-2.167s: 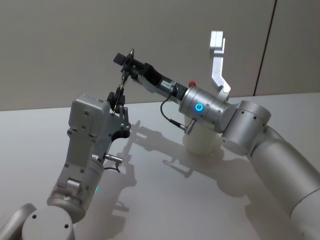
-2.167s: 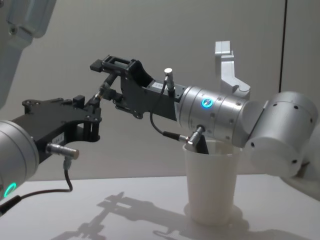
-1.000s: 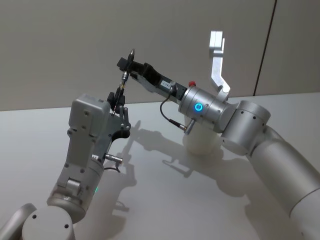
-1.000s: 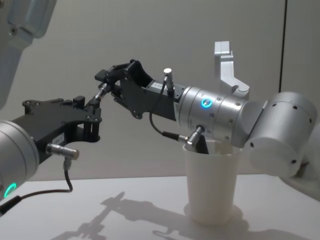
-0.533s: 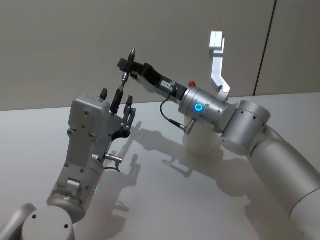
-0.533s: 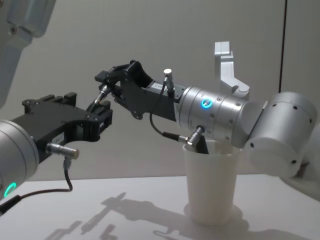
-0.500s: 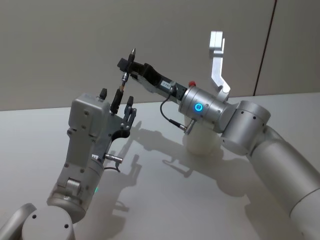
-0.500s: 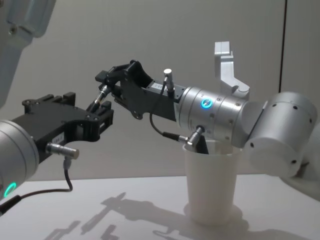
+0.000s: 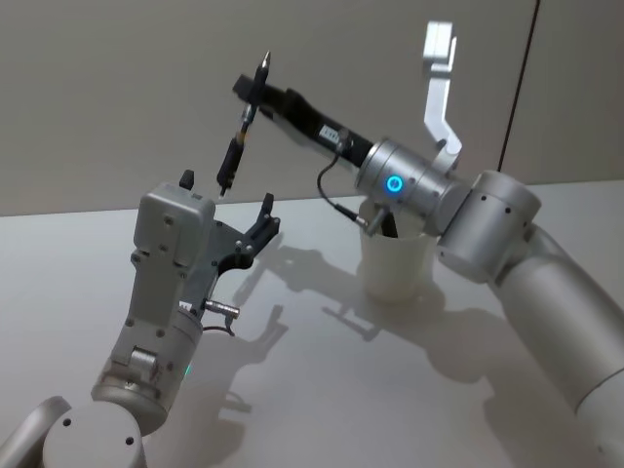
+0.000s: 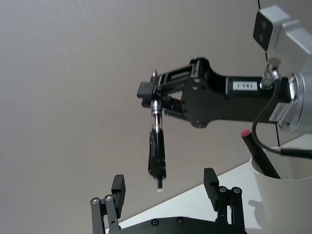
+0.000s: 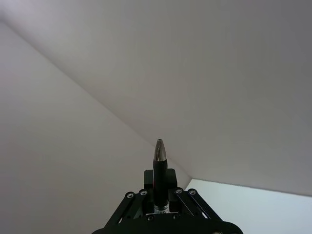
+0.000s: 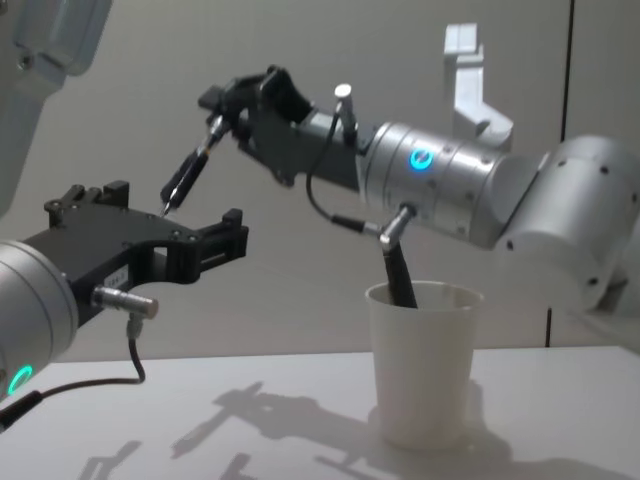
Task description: Place the pen into the pen holder.
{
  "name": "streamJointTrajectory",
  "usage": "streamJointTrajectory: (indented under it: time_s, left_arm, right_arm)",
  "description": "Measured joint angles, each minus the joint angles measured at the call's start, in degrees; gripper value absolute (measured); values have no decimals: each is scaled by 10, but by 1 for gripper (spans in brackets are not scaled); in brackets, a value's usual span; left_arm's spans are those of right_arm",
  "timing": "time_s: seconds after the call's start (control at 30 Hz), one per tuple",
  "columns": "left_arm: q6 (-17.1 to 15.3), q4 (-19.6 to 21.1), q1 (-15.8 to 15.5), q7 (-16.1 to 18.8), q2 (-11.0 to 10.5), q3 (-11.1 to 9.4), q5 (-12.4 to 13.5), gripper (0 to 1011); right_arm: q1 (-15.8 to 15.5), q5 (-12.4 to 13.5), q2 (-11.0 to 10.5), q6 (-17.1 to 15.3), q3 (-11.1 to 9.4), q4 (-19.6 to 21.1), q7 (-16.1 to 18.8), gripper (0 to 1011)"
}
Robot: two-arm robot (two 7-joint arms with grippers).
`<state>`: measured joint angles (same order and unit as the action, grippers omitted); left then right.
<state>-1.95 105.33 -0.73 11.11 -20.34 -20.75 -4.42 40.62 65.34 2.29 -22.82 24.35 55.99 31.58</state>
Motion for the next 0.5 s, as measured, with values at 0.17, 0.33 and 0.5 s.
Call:
streamJointTrajectory:
  time_s: [0.17, 0.33, 0.5]
  left_arm:
    - [-1, 0, 0, 0, 0, 1, 0, 1001]
    - [-6, 0, 1, 7, -1, 5, 0, 1001]
    - [-19, 3, 1, 25, -2, 13, 1, 1001]
  right_arm:
    - [-4, -15, -9, 17, -6, 37, -11, 143]
    - [-11, -32, -21, 34, -13, 73, -25, 143]
    - [-26, -54, -38, 50, -20, 115, -43, 143]
